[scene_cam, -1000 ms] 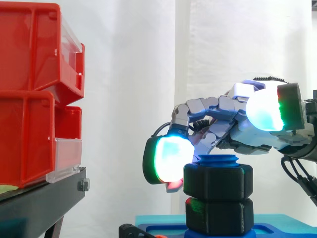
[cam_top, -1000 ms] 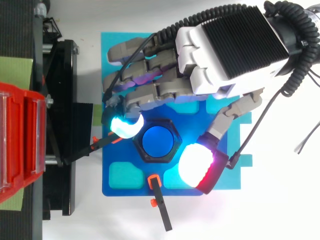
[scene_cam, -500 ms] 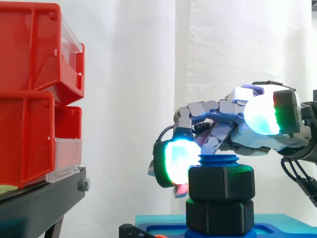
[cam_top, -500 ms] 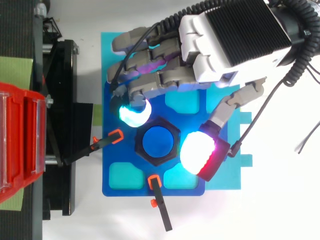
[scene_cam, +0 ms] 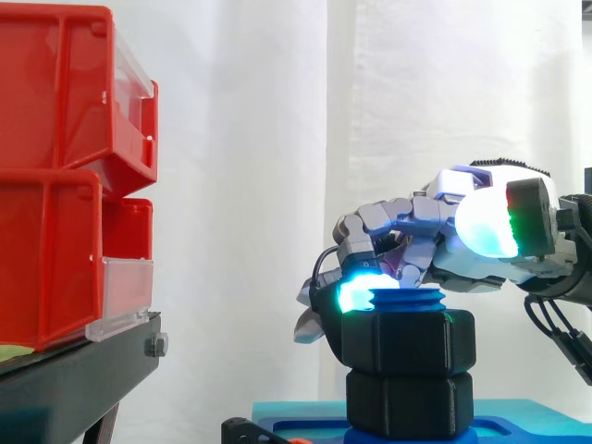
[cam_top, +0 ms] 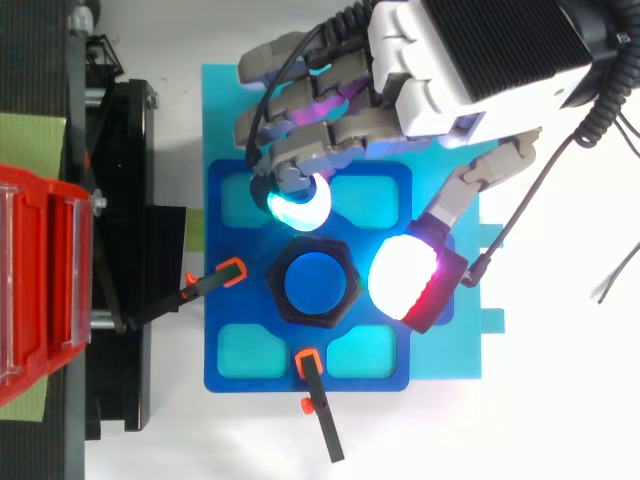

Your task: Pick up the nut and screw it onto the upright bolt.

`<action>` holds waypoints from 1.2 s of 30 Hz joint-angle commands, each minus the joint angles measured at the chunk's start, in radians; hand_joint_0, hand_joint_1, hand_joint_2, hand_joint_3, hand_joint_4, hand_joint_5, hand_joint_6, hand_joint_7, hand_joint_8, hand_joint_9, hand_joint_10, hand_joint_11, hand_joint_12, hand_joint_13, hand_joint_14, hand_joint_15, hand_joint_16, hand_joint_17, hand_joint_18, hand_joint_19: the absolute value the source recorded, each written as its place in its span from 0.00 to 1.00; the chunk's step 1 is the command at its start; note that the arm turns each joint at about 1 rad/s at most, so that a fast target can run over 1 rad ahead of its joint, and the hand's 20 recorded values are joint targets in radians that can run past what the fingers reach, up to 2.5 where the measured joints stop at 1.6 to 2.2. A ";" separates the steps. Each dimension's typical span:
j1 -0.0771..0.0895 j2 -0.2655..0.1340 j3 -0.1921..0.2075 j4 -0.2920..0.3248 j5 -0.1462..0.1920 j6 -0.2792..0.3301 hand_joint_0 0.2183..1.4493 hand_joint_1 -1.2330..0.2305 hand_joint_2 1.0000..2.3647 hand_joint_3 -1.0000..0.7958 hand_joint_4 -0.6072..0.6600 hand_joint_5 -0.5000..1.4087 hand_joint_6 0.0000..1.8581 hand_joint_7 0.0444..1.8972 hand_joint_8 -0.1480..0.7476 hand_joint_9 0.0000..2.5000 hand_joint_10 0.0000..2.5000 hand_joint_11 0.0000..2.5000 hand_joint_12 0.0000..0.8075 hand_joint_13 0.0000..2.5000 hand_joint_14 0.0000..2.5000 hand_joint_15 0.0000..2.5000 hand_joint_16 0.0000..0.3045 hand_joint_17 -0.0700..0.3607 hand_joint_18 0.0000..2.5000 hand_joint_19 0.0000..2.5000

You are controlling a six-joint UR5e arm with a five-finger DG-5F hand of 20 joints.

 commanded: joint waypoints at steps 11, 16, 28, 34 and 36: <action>-0.019 0.000 0.000 -0.002 -0.021 0.000 0.21 0.67 0.00 0.28 0.57 0.29 0.27 0.73 0.42 0.52 0.00 0.02 0.33 0.30 0.00 0.00 0.09 0.31 0.22 0.00; -0.021 0.000 0.000 0.002 -0.023 0.000 0.20 0.68 0.00 0.28 0.61 0.25 0.27 0.70 0.47 0.50 0.00 0.06 0.36 0.29 0.00 0.00 0.10 0.32 0.21 0.00; -0.015 0.000 0.057 0.000 -0.030 0.009 0.20 0.68 0.00 0.28 0.67 0.20 0.27 0.51 0.51 0.46 0.00 0.07 0.40 0.28 0.00 0.00 0.11 0.34 0.20 0.00; -0.007 0.000 0.060 0.005 -0.030 0.011 0.19 0.68 0.00 0.28 0.65 0.19 0.27 0.43 0.49 0.43 0.00 0.05 0.40 0.27 0.00 0.00 0.11 0.34 0.19 0.00; -0.002 0.000 0.060 0.003 -0.030 0.008 0.19 0.68 0.00 0.28 0.64 0.19 0.27 0.41 0.49 0.42 0.00 0.05 0.41 0.27 0.00 0.00 0.11 0.35 0.19 0.00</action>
